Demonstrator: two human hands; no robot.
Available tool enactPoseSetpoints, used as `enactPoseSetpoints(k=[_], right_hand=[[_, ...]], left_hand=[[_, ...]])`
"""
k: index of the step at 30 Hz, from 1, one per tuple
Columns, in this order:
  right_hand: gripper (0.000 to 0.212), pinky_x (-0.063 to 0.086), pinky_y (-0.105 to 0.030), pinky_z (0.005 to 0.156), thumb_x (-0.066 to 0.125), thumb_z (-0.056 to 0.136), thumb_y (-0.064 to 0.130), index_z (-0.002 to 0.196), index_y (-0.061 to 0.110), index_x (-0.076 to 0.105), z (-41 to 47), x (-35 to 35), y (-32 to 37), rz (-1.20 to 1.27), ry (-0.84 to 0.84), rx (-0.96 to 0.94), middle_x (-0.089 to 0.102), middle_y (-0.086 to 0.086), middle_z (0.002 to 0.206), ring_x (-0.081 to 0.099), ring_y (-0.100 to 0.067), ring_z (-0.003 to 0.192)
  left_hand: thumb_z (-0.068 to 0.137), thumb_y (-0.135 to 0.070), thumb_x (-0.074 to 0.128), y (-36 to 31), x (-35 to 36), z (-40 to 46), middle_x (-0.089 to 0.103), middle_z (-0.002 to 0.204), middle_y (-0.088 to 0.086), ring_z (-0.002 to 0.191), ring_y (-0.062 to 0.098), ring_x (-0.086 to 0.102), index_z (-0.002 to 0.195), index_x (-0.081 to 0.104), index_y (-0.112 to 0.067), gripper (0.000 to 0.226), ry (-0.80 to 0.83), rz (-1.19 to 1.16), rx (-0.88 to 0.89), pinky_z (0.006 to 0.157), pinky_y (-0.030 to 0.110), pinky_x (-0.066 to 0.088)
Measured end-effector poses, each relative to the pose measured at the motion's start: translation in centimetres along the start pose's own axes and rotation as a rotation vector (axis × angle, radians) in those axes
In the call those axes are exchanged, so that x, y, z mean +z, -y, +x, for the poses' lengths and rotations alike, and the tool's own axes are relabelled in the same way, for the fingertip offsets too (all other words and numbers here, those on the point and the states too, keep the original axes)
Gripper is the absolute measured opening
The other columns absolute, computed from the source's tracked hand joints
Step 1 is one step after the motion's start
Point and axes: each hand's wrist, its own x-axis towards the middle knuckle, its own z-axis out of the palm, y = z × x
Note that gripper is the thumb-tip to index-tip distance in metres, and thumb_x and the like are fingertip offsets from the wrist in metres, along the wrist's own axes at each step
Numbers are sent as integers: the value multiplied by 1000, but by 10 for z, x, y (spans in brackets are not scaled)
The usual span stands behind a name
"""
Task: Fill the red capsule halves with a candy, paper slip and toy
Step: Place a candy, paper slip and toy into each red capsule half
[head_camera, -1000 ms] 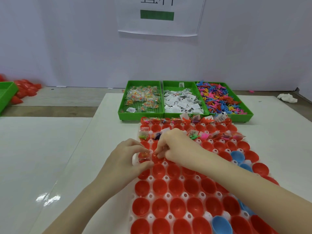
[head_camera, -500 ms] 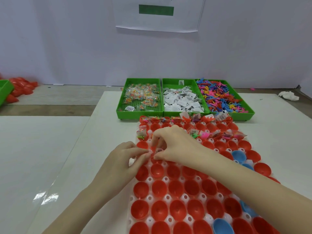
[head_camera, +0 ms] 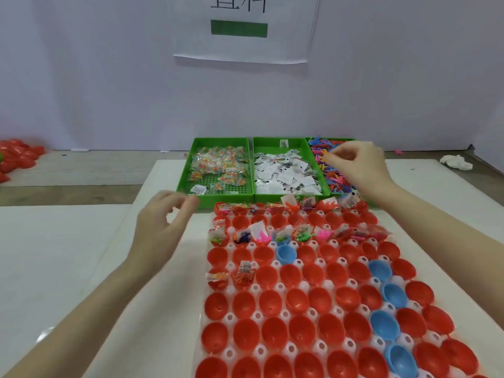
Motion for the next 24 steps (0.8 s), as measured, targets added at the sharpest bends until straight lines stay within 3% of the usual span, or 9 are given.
enactPoseSetpoints(k=[2,4,7,9,12,14,19,21,24], right_hand=[[22,44,-32,84,59,87,19,103,6,68,21,-4,-41,-143,-45,157,68,-10,105,61,-25,95],[31,42,-38,89,57,89,20,114,2,62,32,-6,-74,-240,63,285,62,-17,119,57,-33,106],[52,38,-36,97,58,89,33,130,3,50,33,-2,-100,-386,284,349,50,-15,135,48,-32,121],[56,37,-36,100,60,87,41,131,7,49,32,2,-106,-457,307,324,49,-11,137,46,-29,124],[43,42,-35,91,68,82,33,113,4,61,37,4,-109,-391,259,293,59,-12,122,54,-28,110],[27,42,-32,77,72,79,28,93,6,65,39,4,-109,-345,214,277,65,-13,106,55,-23,91],[30,28,-27,49,63,87,27,66,6,68,38,0,-106,-364,-3,188,57,-4,57,49,-22,56],[35,26,-24,47,57,91,26,68,2,69,39,1,-103,-359,-53,147,56,-1,59,51,-24,54],[45,28,-26,48,51,92,22,57,-5,61,42,5,-99,-320,-97,152,59,-17,55,48,-27,50]], left_hand=[[91,-20,56,7,8,28,64,92,1,87,16,54,86,66,-14,12,-1,13,-97,69,19,37],[93,-21,53,15,17,52,64,108,8,97,19,56,101,66,-8,19,84,84,-136,81,27,40],[94,-23,50,24,28,75,59,125,9,115,23,51,121,59,-7,33,241,255,-129,91,29,36],[95,-31,48,30,36,85,55,132,9,121,25,48,129,52,-9,41,340,358,-139,95,31,36],[94,-50,40,39,51,93,55,133,4,123,24,49,139,40,-15,57,462,647,-134,99,35,37],[93,-54,38,41,61,94,58,130,2,122,22,49,139,39,-20,58,453,722,-128,99,34,33],[81,-43,65,44,70,100,61,124,0,114,21,53,125,57,-21,50,348,491,-202,94,34,36],[77,-32,73,44,73,100,64,117,4,102,19,55,118,62,-14,46,328,338,-242,89,31,40],[77,-23,74,46,74,99,64,99,3,91,15,50,119,62,-10,45,294,254,-265,81,27,37]])
